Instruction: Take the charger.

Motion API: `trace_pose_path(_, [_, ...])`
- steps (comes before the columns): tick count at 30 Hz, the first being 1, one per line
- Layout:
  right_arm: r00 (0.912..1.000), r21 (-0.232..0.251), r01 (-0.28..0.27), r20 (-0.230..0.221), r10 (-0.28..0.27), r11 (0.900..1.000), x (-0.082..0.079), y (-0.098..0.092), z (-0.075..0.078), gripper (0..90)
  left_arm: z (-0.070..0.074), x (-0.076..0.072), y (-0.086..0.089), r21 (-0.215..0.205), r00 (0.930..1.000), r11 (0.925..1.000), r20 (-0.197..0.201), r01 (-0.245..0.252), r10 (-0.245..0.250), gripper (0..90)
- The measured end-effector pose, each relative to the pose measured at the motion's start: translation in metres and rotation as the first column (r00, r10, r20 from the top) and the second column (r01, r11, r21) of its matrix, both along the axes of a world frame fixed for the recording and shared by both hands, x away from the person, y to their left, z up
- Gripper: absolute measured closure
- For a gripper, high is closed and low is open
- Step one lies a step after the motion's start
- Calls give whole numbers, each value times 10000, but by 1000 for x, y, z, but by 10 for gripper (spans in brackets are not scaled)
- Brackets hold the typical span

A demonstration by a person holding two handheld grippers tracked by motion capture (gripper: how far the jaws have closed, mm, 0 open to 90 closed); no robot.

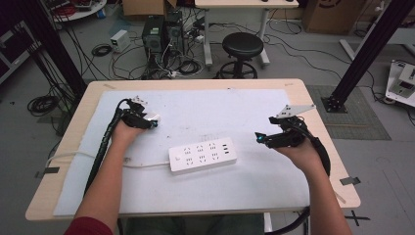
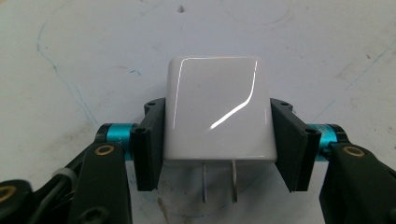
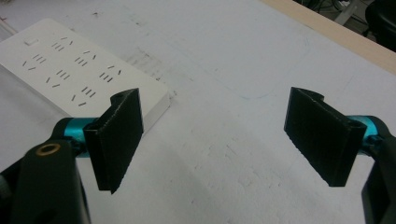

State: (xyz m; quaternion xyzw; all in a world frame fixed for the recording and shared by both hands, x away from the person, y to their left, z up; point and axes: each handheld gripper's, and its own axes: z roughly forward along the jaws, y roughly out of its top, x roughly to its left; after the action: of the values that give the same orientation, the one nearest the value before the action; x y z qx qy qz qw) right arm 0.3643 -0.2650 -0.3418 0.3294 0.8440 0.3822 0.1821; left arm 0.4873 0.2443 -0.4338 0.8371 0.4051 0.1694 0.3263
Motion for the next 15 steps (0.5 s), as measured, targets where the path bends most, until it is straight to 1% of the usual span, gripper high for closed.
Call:
trace_pose_path(3, [10000,31,-10,21,10,10000,0,-1,0,202,11,-5,1,-156,9994,9994,188,299,-296,425])
trace_pose_path(5, [10000,98,81,-7,-81,9999,0,-2,0,202,19,-10,0,-132,9987,9991,322,407,-403,425])
trace_pose_path(6, [10000,98,81,-7,-81,9999,0,-2,0,202,19,-10,0,-132,9987,9991,322,407,-403,425])
trace_pose_path(7, [10000,107,30,17,-30,9999,0,-2,1,202,24,-13,1,-119,9981,9986,356,514,-509,425])
trace_pose_path(8, [10000,112,-10,59,9,9999,0,-2,1,202,29,-17,0,-148,9978,9984,395,540,-534,425])
trace_pose_path(9, [9999,149,-56,93,55,9999,0,0,2,202,39,-26,0,-7,9966,9977,475,672,-670,425])
trace_pose_path(10, [9999,149,-56,93,55,9999,0,0,2,202,39,-26,0,-7,9966,9977,475,672,-670,425])
trace_pose_path(11, [9999,160,-124,93,123,9998,-1,1,3,202,49,-36,-1,-51,9942,9962,641,870,-865,425])
trace_pose_path(12, [9999,160,-124,93,123,9998,-1,1,3,202,49,-36,-1,-51,9942,9962,641,870,-865,425])
trace_pose_path(13, [9996,159,-214,170,211,9996,-2,1,5,202,53,-42,-2,-146,9927,9952,737,970,-956,425])
trace_pose_path(15, [9996,214,-216,179,212,9995,-3,2,6,202,53,-42,-2,-146,9927,9952,737,970,-956,425])
